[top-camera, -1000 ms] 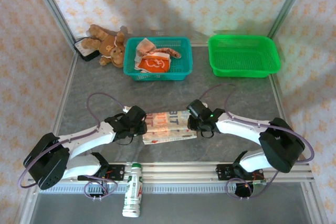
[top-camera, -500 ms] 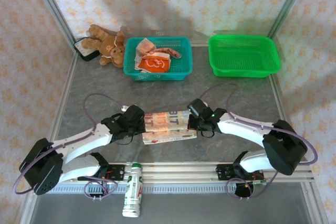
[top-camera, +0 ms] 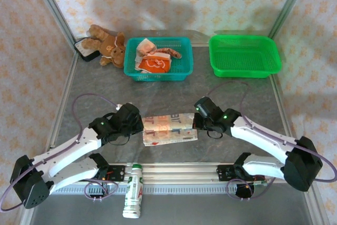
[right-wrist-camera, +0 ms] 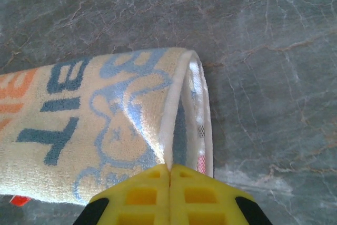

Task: Fold and stack the towels

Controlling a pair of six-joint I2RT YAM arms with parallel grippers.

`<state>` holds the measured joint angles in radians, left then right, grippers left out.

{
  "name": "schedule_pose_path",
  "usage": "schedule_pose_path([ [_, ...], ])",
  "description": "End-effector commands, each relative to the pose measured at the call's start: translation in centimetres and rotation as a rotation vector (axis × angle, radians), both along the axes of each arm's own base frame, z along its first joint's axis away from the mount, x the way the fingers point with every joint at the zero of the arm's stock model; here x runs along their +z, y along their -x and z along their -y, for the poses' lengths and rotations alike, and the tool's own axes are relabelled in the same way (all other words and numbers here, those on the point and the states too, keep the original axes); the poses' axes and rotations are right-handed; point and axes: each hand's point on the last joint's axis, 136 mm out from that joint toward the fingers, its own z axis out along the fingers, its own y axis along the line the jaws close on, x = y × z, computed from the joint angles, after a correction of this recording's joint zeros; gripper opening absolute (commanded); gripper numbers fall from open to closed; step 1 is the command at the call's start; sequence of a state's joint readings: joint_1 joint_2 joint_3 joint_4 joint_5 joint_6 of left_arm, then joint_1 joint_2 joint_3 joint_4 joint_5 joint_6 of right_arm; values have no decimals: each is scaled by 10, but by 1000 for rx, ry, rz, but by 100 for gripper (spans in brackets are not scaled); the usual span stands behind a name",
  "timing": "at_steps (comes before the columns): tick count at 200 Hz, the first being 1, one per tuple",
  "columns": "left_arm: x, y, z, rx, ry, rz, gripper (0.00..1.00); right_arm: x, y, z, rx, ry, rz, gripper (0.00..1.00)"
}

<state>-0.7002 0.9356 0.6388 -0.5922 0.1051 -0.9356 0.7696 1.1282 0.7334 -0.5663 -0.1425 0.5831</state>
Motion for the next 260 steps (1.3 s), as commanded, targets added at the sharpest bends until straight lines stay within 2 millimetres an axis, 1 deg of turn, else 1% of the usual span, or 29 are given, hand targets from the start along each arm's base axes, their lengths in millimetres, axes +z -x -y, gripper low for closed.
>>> schedule_pose_path([
  [1,12,11,-1,15,11,-28,0,5,12,7,9,3,-31,0],
  [16,7,16,2,12,19,-37,0,0,16,8,12,-7,-39,0],
  [63,-38,31,10,7,-1,-96,0,-27,27,5,12,-37,-89,0],
  [89,-63,37,8,0,-50,-130,0,-46,35,3,-2,-65,-127,0],
  [104,-74,41,1,3,-96,-150,0,-56,39,5,-9,-67,-146,0],
  [130,-83,43,-7,4,-133,-151,0,-69,45,2,-3,-70,-178,0],
  [158,-85,41,-6,-3,-142,-145,0,-80,51,1,10,-55,-214,0],
  [173,-83,39,-5,-7,-144,-141,10,-78,49,2,15,-40,-208,5],
  [177,-81,39,-4,-10,-145,-138,16,-77,49,2,16,-37,-204,8],
  [184,-78,37,-4,-15,-151,-134,25,-73,48,2,19,-34,-195,15],
  [189,-76,36,-5,-15,-157,-128,28,-70,46,2,22,-34,-186,18],
  [201,-68,33,-6,-23,-174,-113,32,-61,44,3,27,-34,-162,23],
  [214,-60,29,-5,-37,-187,-94,43,-52,40,6,23,-25,-131,32],
  [219,-57,27,-4,-43,-192,-85,47,-49,39,8,19,-21,-118,34],
  [243,-54,19,-2,-68,-199,-74,50,-37,27,13,-18,-11,-41,38],
  [260,-55,13,6,-116,-183,-68,52,-28,18,9,-34,-39,3,39],
])
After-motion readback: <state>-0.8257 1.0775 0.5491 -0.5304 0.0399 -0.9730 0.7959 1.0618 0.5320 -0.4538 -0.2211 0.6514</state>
